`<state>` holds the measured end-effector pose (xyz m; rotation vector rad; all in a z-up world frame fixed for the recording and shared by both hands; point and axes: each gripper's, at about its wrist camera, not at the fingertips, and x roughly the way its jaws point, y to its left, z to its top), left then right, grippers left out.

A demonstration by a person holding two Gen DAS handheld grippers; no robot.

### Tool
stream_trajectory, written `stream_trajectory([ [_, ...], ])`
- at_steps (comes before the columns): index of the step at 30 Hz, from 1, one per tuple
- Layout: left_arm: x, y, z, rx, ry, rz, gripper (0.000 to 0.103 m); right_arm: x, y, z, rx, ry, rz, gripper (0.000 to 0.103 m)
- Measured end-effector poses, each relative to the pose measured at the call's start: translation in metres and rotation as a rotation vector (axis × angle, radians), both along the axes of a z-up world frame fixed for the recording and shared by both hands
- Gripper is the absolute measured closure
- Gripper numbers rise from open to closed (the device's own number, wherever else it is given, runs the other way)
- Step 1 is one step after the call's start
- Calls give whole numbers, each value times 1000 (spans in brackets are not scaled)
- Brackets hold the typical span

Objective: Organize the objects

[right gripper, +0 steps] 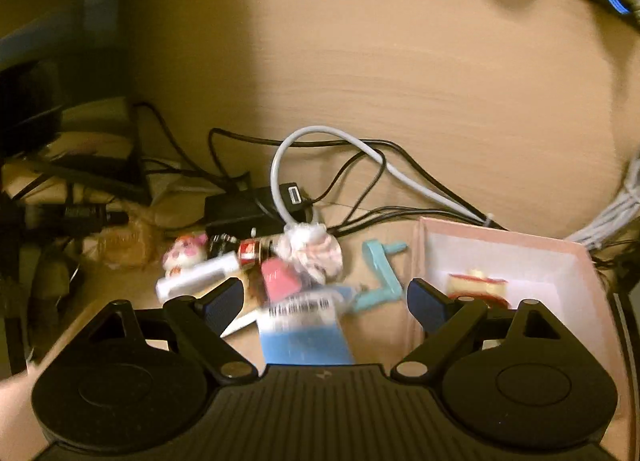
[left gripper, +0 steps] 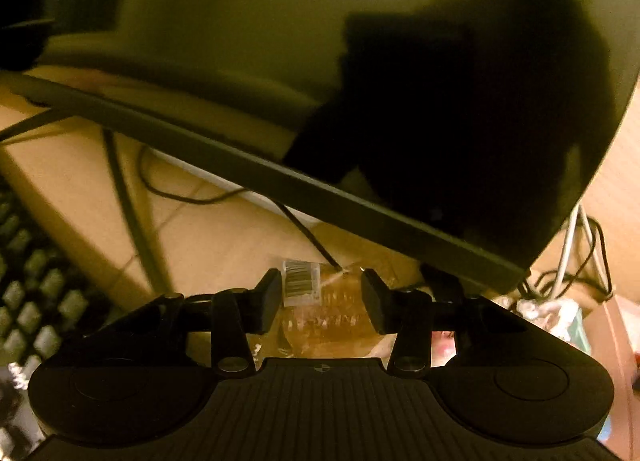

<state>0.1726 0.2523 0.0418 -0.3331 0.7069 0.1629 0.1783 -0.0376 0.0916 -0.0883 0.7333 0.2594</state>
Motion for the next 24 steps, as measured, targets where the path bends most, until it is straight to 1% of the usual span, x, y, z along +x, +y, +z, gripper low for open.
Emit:
stream_trajectory([
  [4, -6, -13, -3, -68, -4, -47, 55, 50, 16, -12, 0, 26, -53, 14],
  [5, -9, -16, -4, -85, 0, -65, 55, 58, 18, -15, -6, 35, -61, 17],
  [6, -12, -20, -5, -109, 9, -91, 56, 69, 22, -19, -18, 49, -68, 25],
  [7, -16, -23, -6, -138, 21, -124, 57, 77, 26, -25, -31, 64, -72, 29],
  [8, -20, -26, -7, -166, 32, -160, 58, 85, 30, -30, -46, 82, -75, 38],
  [9, -25, -31, -8, -191, 44, -207, 61, 92, 34, -37, -62, 102, -74, 45],
  [11, -37, -39, -8, -201, 57, -267, 62, 98, 41, -48, -90, 131, -66, 49],
  [12, -44, -42, -7, -197, 58, -287, 63, 97, 43, -51, -99, 139, -63, 50],
  [13, -50, -41, -5, -202, 54, -298, 64, 94, 45, -53, -102, 128, -66, 50],
  [17, -78, -31, 0, -285, 21, -268, 64, 77, 48, -56, -53, 155, -32, 52],
  [20, -81, -24, 5, -306, 5, -252, 64, 50, 50, -54, -45, 153, 11, 52],
  [24, -87, -27, 6, -320, 5, -250, 64, 11, 45, -49, -5, 164, 54, 52],
])
